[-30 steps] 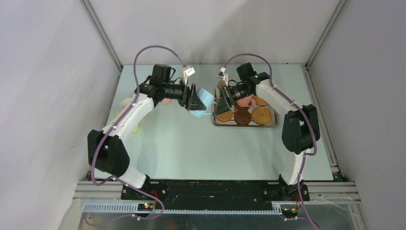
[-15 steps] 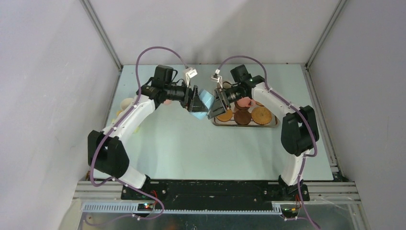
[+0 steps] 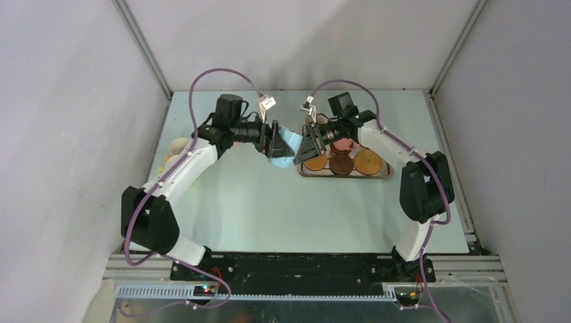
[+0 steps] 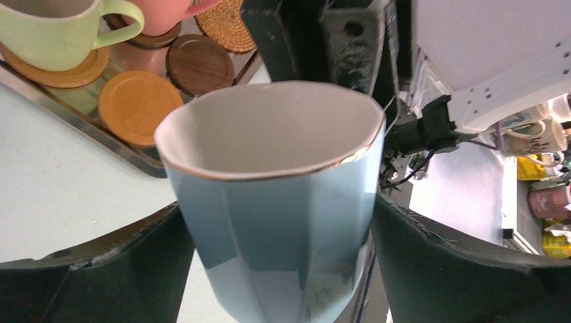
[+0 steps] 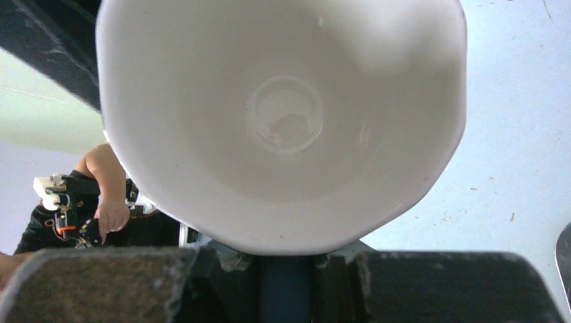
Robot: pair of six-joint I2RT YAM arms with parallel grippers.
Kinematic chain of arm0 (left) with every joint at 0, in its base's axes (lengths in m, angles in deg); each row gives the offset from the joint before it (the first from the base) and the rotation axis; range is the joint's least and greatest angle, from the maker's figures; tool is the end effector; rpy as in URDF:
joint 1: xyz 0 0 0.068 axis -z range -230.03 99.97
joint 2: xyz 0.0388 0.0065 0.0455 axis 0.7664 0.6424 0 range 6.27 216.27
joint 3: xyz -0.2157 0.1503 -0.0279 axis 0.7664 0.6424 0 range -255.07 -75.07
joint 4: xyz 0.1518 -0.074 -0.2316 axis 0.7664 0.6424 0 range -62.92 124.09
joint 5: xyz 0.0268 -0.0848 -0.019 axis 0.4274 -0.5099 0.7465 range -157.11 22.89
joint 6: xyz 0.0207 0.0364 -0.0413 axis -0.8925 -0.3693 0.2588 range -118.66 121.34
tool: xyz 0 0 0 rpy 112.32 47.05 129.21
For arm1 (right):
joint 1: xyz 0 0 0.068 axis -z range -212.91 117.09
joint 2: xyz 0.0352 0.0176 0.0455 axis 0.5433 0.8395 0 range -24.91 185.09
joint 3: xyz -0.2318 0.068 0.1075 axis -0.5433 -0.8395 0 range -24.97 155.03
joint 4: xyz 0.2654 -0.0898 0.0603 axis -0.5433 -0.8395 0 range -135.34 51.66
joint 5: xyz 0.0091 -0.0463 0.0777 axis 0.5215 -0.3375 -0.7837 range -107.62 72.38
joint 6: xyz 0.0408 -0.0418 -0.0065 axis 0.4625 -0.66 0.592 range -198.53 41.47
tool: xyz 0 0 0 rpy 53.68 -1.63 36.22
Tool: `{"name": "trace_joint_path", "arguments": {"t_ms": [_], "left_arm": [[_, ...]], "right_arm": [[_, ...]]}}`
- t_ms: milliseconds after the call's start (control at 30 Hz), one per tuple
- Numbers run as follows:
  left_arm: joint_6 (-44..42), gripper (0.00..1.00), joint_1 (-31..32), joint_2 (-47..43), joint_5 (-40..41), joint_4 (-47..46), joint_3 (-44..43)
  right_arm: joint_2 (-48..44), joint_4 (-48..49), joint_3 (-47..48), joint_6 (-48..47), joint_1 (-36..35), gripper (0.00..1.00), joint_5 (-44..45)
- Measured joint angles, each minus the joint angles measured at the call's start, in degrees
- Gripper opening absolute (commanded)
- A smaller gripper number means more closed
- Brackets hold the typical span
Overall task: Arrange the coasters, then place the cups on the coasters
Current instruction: Place the cup on the coaster.
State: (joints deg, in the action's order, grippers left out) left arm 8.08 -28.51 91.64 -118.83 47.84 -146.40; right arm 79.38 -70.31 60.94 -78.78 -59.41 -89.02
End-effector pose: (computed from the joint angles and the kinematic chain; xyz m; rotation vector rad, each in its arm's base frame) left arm 0.3225 -0.1631 0.3030 0.8003 2.0202 -1.2587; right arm 0.3540 0.2215 0.2648 -1.0648 2.0110 1.7217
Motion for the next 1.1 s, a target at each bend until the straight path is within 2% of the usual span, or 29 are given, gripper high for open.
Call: {"name": "trace_joint_path", "arguments": {"t_ms": [300,367,467,633,767,900,1100], "left_arm": [[0.8,1.0,-2.0,-3.2,-0.8,-0.2,0.5],[1.0,1.0,-4.9,-4.3,-2.6,-0.3,0.4],[0.9,1.0,-12.6,-6.3,-4.6,0.7,-0.8],[-7.4,1.0,-23.5,-11.8,-2.0,10.0,-2.4],[-16.4,1.0,-30.0,-20.7,2.4,18.9,1.0],[-21.9,1.0,-35.3,-32.9,9.2,25.2,10.1],[-22.3,1.0,-36.5,-51.5,22.2,23.8,24.3]], "right_arm": [[-0.3,-3.4,0.8,-5.9,-0.7,0.0,0.7],[-0.6,-4.9,1.0,-7.2,-0.7,0.0,2.5],[-0.7,-7.3,1.0,-9.2,-0.7,0.0,6.4],[-0.7,-10.5,1.2,-13.1,-0.4,0.0,15.8],[-1.6,-11.8,1.2,-16.2,0.3,0.0,23.5],[-3.7,-12.9,1.3,-19.8,1.2,0.0,31.2],[-4.5,-11.7,0.4,-22.5,1.0,0.0,39.0]]}}
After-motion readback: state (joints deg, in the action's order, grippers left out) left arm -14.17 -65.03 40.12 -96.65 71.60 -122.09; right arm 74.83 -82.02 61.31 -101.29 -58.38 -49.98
